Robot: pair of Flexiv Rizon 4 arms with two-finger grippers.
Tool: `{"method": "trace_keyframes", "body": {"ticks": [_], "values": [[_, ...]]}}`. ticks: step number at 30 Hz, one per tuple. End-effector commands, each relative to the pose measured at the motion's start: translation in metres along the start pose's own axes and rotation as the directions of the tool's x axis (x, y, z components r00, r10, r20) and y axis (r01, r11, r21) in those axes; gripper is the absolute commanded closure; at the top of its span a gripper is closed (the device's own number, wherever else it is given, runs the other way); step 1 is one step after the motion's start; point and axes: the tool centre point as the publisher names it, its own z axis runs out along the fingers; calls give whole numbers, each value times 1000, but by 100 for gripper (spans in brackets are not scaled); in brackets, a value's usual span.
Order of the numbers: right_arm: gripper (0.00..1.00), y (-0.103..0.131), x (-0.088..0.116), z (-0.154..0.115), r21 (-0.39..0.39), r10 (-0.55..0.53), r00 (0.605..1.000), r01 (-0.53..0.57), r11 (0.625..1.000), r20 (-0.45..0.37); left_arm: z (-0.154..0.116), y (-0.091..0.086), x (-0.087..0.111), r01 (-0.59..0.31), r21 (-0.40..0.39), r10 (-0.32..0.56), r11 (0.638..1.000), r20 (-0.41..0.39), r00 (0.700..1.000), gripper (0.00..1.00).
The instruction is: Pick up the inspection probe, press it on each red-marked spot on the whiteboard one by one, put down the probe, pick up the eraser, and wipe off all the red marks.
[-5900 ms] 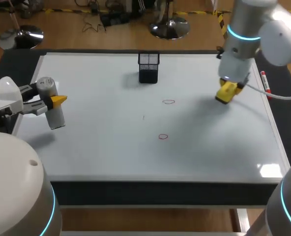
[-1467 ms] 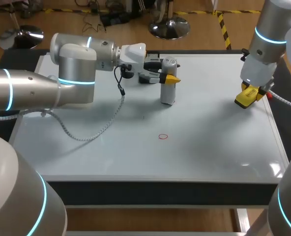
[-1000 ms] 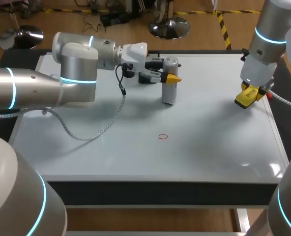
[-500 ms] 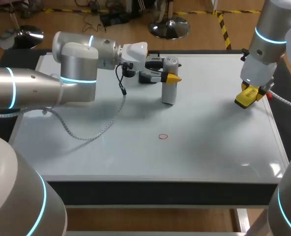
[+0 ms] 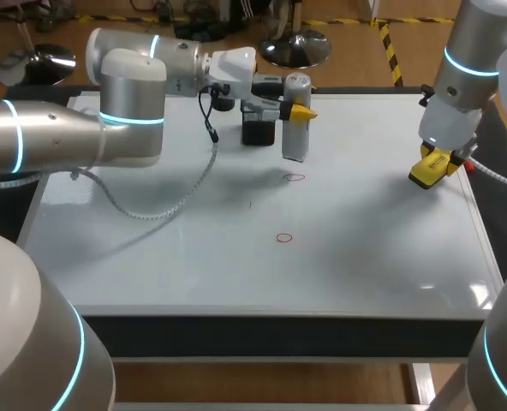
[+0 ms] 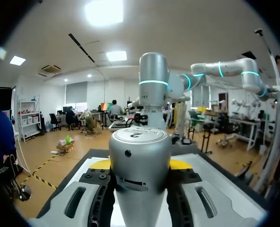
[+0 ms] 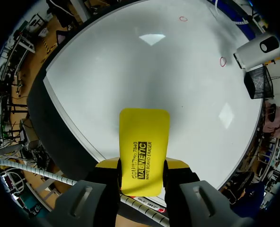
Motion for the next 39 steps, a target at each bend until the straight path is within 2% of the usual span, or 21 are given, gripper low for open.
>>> {"method": "trace_keyframes", "body": {"ticks": [1, 12, 17, 27, 39], "values": [[100, -1, 0, -1, 1, -2, 1000, 2, 1000, -3, -1, -16, -12, -5, -14, 5, 1000, -21, 1000, 100], [100, -1, 0, -1, 1, -2, 1000, 2, 1000, -3, 5, -63, -52, -64, -5, 63, 998, -69, 996, 100], [100, -1, 0, -1, 1, -2, 1000, 2, 1000, -3, 5, -79, -75, -83, -2, 83, 997, -80, 993, 100], [100, -1, 0, -1, 1, -2, 1000, 2, 1000, -3, 4, -86, -114, -95, -22, 92, 995, -112, 990, 100], [100, -1, 0, -1, 1, -2, 1000, 2, 1000, -3, 4, -75, -138, -60, -7, 58, 998, -150, 987, 100]]}}
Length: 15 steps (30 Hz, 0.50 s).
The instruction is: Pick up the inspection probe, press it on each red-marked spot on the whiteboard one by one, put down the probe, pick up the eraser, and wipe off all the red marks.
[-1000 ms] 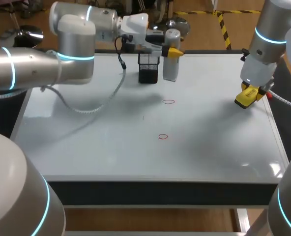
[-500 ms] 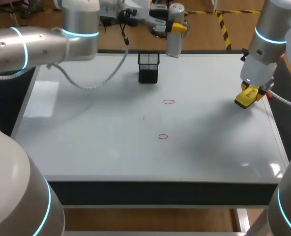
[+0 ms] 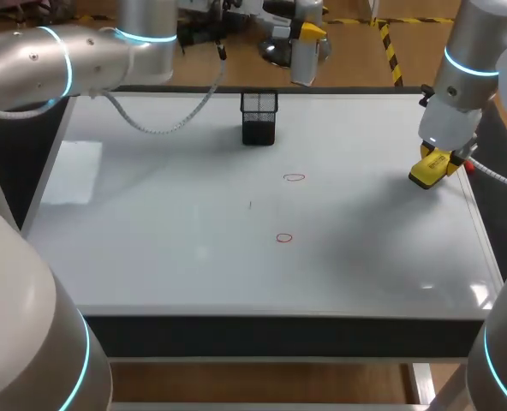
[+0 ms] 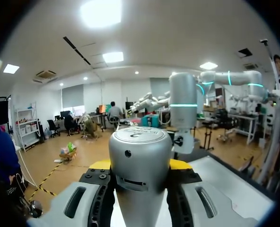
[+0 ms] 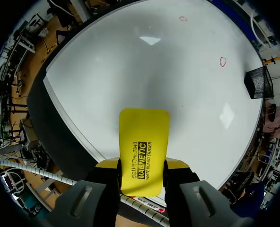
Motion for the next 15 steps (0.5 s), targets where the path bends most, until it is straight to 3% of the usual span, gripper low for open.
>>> {"method": "trace_keyframes", "body": {"ticks": [1, 15], "values": [[100, -1, 0, -1, 1, -2, 1000, 2, 1000, -3, 1, 6, -12, 6, 14, -4, 1000, -113, 994, 100], [100, -1, 0, -1, 1, -2, 1000, 2, 1000, -3, 0, 7, -17, -5, 15, 6, 1000, -117, 993, 100]]}}
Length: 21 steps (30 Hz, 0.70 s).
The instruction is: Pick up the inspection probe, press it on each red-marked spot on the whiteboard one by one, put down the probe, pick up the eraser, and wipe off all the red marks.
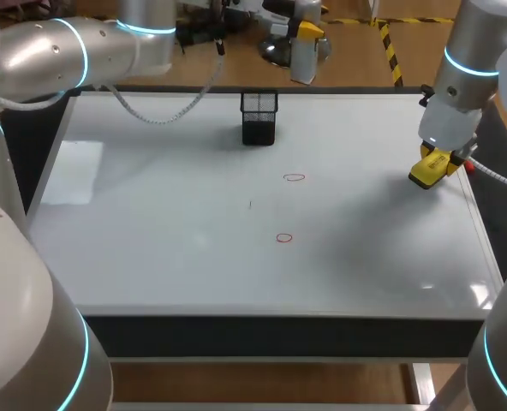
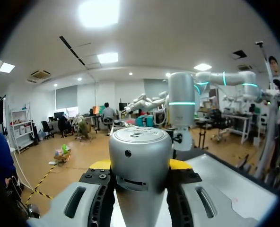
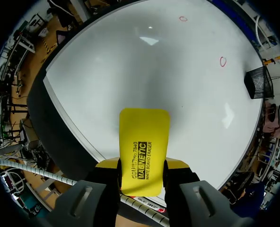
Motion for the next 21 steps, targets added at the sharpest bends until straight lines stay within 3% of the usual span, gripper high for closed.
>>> {"method": "trace_keyframes", "body": {"ticks": [1, 10, 21], "values": [[100, -1, 0, -1, 1, -2, 1000, 2, 1000, -3, 0, 0, -5, 1, 2, -1, 1000, -47, 999, 100], [100, -1, 0, -1, 1, -2, 1000, 2, 1000, -3, 0, 0, -5, 1, 2, -1, 1000, -47, 999, 100], [100, 49, -52, 0, 29, -237, 970, 239, 971, -43, 0, 0, -5, 1, 2, -1, 1000, -47, 999, 100]]}}
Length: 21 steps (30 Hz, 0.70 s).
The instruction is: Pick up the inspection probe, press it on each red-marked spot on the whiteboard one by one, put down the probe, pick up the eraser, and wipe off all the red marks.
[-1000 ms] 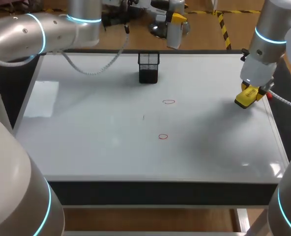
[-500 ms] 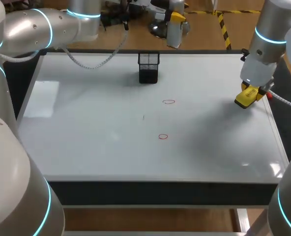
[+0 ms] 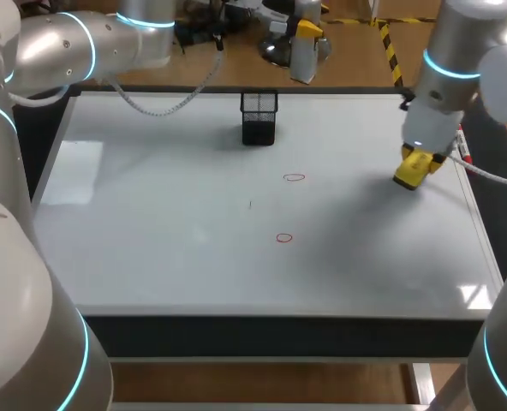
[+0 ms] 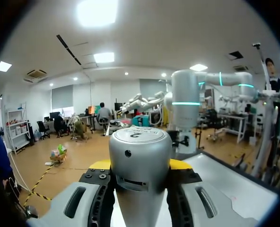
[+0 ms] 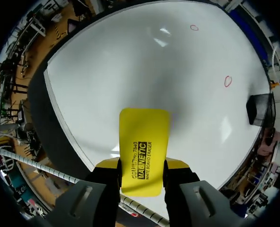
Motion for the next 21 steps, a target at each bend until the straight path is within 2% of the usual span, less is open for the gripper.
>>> {"method": "trace_keyframes", "body": {"ticks": [1, 8, 15, 21], "values": [[100, 17, -26, 0, 10, -66, 997, 67, 998, -42, 0, 0, -2, 1, 1, -1, 1000, -5, 1000, 100], [100, 49, -77, 2, 23, -231, 971, 232, 972, -54, 0, 0, -2, 1, 1, -1, 1000, -5, 1000, 100], [100, 85, -132, 3, 36, -395, 917, 397, 917, -59, 0, 0, -2, 1, 1, -1, 1000, -5, 1000, 100], [100, 107, -164, 10, 31, -487, 871, 490, 871, -70, 0, 0, -2, 1, 1, -1, 1000, -5, 1000, 100]]}}
